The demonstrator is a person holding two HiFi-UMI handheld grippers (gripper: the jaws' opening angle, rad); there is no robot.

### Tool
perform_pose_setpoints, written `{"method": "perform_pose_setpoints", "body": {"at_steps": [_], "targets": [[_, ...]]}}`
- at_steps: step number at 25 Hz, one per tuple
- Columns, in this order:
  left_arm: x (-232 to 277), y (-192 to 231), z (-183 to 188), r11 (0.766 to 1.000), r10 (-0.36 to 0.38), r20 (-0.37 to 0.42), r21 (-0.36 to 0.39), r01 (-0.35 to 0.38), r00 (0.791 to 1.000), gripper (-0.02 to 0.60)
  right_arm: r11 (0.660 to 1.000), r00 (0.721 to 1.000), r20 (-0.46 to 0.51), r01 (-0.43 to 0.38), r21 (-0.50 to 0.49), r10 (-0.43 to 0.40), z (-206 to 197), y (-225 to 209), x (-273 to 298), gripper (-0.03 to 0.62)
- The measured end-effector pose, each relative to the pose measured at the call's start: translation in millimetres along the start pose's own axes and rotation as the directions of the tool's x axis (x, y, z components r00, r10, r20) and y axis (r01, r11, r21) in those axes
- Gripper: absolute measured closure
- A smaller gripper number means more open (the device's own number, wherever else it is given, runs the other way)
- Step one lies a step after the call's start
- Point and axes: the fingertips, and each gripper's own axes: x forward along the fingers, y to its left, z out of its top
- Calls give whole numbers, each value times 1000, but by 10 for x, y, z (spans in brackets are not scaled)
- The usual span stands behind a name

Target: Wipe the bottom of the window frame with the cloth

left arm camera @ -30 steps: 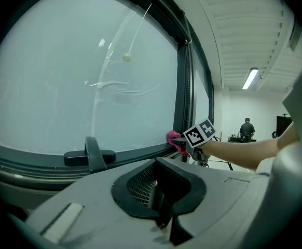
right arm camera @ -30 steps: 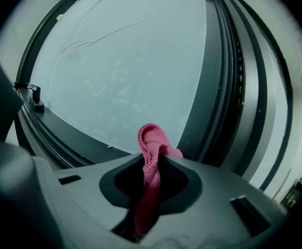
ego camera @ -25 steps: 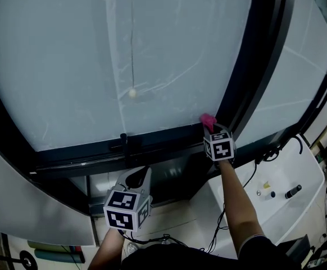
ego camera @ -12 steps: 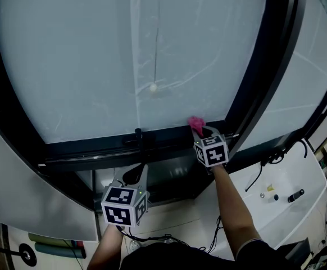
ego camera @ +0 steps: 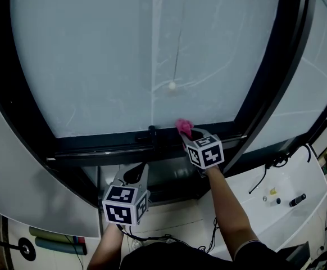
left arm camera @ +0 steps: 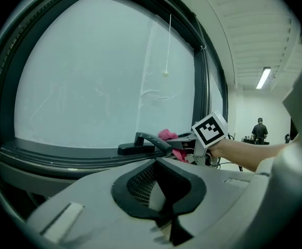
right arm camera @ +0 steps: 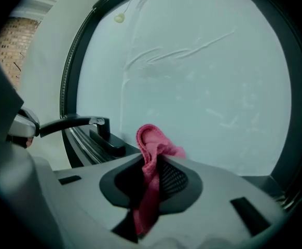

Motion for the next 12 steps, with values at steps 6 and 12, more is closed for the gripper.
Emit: {"method": "perform_pose_setpoints", "body": {"at_steps": [6, 12], "targets": [[-165, 174, 0, 999, 34, 5, -3, -34, 999, 575, 989, 991, 45, -127, 69, 124, 135, 370, 92, 522], [-310, 333, -12, 998, 58, 5, 1, -58, 998, 575, 965, 977, 113, -200, 169, 183, 270, 506, 90, 522]]}}
